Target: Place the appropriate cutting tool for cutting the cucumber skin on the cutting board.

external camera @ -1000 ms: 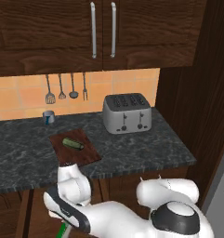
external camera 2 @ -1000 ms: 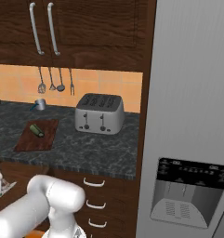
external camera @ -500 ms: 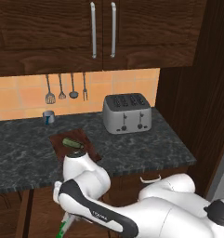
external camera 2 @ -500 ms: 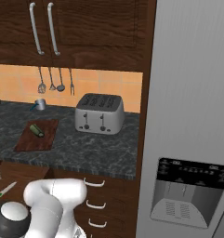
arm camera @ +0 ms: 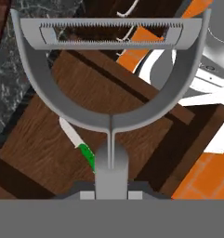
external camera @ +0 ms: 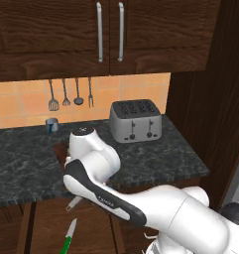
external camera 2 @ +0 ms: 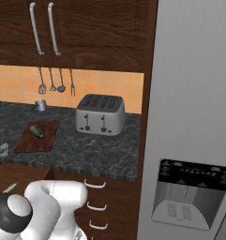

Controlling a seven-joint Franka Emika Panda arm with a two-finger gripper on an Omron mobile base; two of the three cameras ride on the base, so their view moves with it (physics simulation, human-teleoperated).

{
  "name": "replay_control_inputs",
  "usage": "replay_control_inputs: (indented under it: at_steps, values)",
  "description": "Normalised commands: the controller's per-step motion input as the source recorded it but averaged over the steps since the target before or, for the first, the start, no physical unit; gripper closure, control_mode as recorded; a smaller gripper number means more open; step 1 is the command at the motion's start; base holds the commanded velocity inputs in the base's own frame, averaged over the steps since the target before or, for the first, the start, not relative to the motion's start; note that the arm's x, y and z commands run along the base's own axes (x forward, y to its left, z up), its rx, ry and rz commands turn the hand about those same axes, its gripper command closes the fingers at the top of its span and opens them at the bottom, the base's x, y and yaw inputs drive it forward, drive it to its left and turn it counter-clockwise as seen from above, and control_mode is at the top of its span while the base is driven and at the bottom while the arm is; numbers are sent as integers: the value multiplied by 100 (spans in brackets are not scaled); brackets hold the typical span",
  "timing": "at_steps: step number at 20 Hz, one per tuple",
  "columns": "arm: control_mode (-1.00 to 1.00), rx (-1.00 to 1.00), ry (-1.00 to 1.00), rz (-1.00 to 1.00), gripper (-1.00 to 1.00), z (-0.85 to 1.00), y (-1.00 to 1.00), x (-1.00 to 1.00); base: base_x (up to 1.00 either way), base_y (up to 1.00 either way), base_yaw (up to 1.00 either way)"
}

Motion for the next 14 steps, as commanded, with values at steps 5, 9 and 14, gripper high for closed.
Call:
replay_control_inputs:
  at_steps: [5,9,14]
  values:
    - [-100,-20,-2,-16,100,55,30,100,0,0,0]
    - [-100,-5,-1,-12,100,1,10,100,0,0,0]
    - [-100,0,0,-7,100,-19,0,95,0,0,0]
